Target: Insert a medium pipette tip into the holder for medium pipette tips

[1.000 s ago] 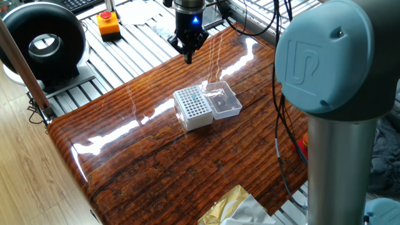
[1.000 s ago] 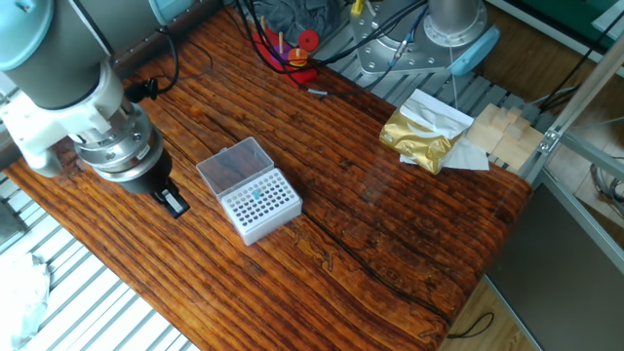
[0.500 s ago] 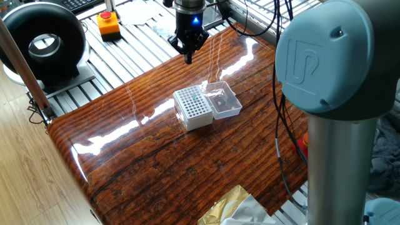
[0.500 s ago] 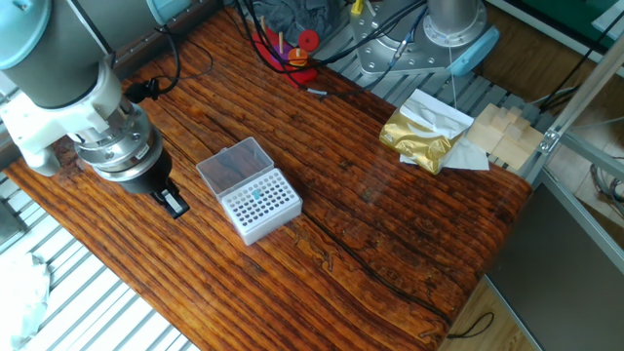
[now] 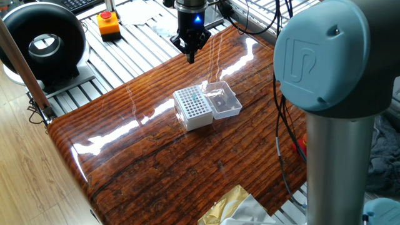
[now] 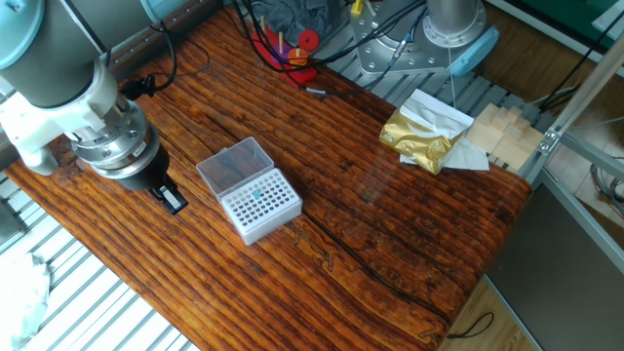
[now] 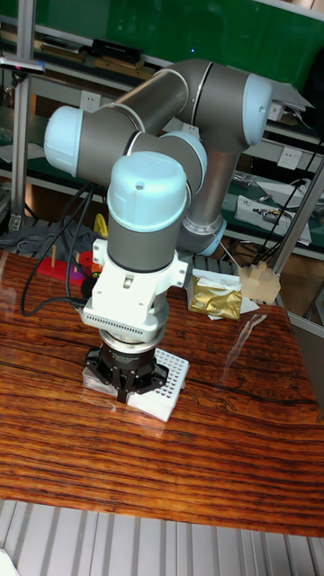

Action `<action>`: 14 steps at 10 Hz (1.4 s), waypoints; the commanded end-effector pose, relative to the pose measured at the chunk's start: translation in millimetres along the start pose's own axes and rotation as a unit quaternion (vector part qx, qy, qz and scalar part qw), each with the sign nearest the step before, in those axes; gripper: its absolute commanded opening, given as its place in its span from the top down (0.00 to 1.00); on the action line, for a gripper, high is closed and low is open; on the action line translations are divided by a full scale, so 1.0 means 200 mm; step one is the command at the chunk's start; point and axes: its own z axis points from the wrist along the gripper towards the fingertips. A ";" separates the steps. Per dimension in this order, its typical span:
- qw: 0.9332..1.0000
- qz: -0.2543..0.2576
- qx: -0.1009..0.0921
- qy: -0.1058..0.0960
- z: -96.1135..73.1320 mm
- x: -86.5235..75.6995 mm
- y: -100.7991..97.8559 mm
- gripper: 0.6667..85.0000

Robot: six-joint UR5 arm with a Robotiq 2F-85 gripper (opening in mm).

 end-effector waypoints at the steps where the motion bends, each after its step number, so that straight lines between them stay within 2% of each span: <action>1: 1.000 0.008 -0.015 0.004 -0.01 0.00 0.03 1.00; 8: 1.000 0.007 -0.004 0.007 -0.01 0.01 0.00 1.00; 14: 1.000 0.007 -0.008 0.008 -0.01 0.02 0.01 1.00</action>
